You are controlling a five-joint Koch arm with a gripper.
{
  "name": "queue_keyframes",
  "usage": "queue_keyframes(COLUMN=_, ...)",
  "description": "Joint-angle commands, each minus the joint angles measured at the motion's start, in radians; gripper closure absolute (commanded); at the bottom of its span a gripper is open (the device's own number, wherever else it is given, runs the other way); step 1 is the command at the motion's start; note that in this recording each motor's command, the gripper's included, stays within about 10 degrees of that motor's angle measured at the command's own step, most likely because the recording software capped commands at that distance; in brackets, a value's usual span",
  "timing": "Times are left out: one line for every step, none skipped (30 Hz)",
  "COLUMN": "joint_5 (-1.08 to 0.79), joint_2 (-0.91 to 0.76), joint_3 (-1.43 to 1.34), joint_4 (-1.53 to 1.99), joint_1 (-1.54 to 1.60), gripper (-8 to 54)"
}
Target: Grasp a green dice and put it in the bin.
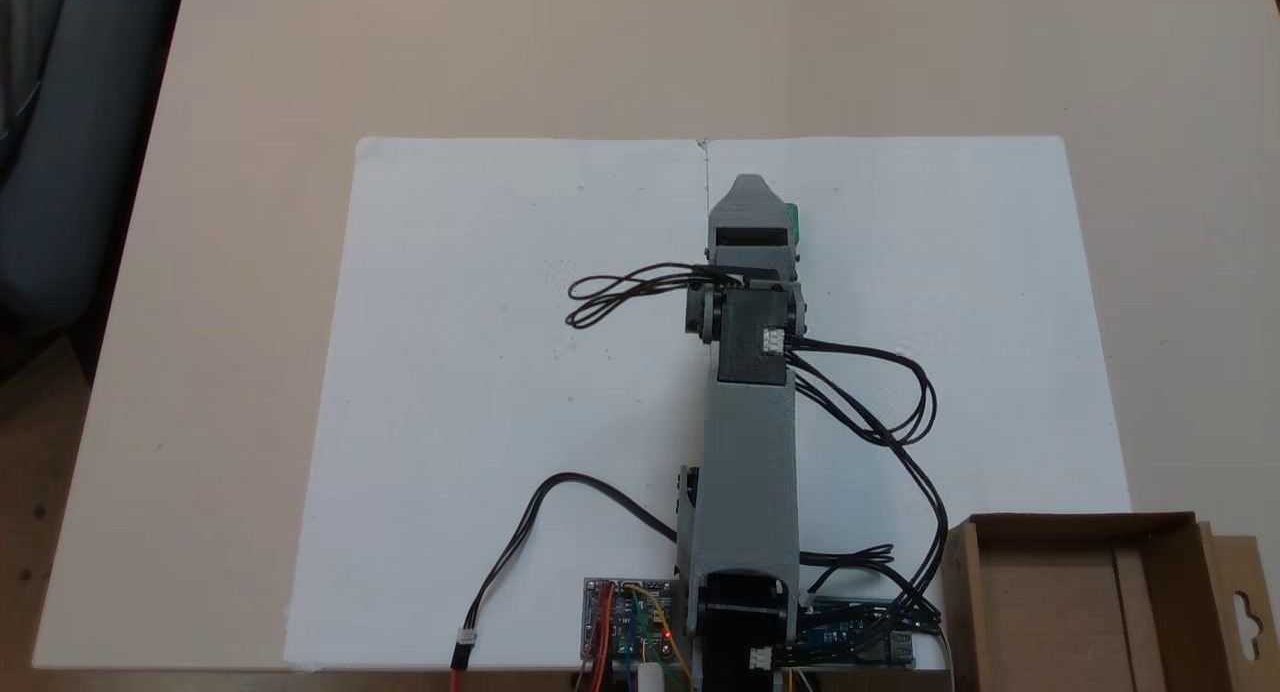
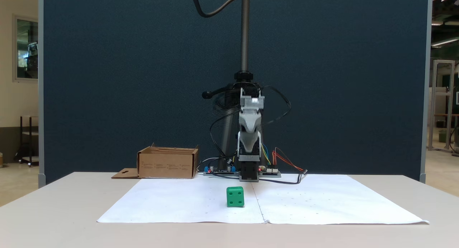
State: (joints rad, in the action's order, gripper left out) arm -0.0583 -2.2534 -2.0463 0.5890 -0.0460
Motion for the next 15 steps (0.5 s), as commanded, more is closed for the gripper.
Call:
queue_keyframes(joint_5=-0.021, joint_2=-0.031, joint_3=0.075, joint_4=0.110, joint_1=-0.005, gripper=1.8)
queue_keyframes(joint_5=-0.017, joint_2=-0.014, joint_3=0.158, joint_4=0.201, joint_1=-0.002, gripper=1.8)
queue_keyframes(joint_5=-0.012, joint_2=0.003, joint_3=0.201, joint_4=0.247, joint_1=-0.003, gripper=1.8)
queue_keyframes(joint_5=-0.012, joint_2=0.032, joint_3=0.247, joint_4=0.305, joint_1=-0.006, gripper=1.8)
queue_keyframes(joint_5=-0.012, joint_2=0.064, joint_3=0.291, joint_4=0.354, joint_1=-0.009, gripper=1.8)
queue_keyframes(joint_5=-0.012, joint_2=0.091, joint_3=0.336, joint_4=0.405, joint_1=-0.009, gripper=1.8)
queue_keyframes(joint_5=-0.012, joint_2=0.114, joint_3=0.376, joint_4=0.468, joint_1=-0.009, gripper=1.8)
queue_keyframes(joint_5=-0.012, joint_2=0.124, joint_3=0.408, joint_4=0.518, joint_1=-0.009, gripper=1.8)
queue_keyframes(joint_5=-0.012, joint_2=0.158, joint_3=0.442, joint_4=0.567, joint_1=-0.009, gripper=1.8)
queue_keyframes(joint_5=-0.012, joint_2=0.183, joint_3=0.468, joint_4=0.619, joint_1=-0.009, gripper=1.8)
queue_keyframes(joint_5=-0.012, joint_2=0.207, joint_3=0.494, joint_4=0.667, joint_1=-0.009, gripper=1.8)
queue_keyframes(joint_5=-0.012, joint_2=0.225, joint_3=0.514, joint_4=0.706, joint_1=-0.009, gripper=1.7)
queue_keyframes(joint_5=-0.012, joint_2=0.229, joint_3=0.517, joint_4=0.707, joint_1=-0.011, gripper=1.7)
queue_keyframes(joint_5=-0.012, joint_2=0.235, joint_3=0.517, joint_4=0.707, joint_1=-0.012, gripper=1.7)
queue_keyframes(joint_5=-0.012, joint_2=0.241, joint_3=0.522, joint_4=0.713, joint_1=-0.011, gripper=1.4)
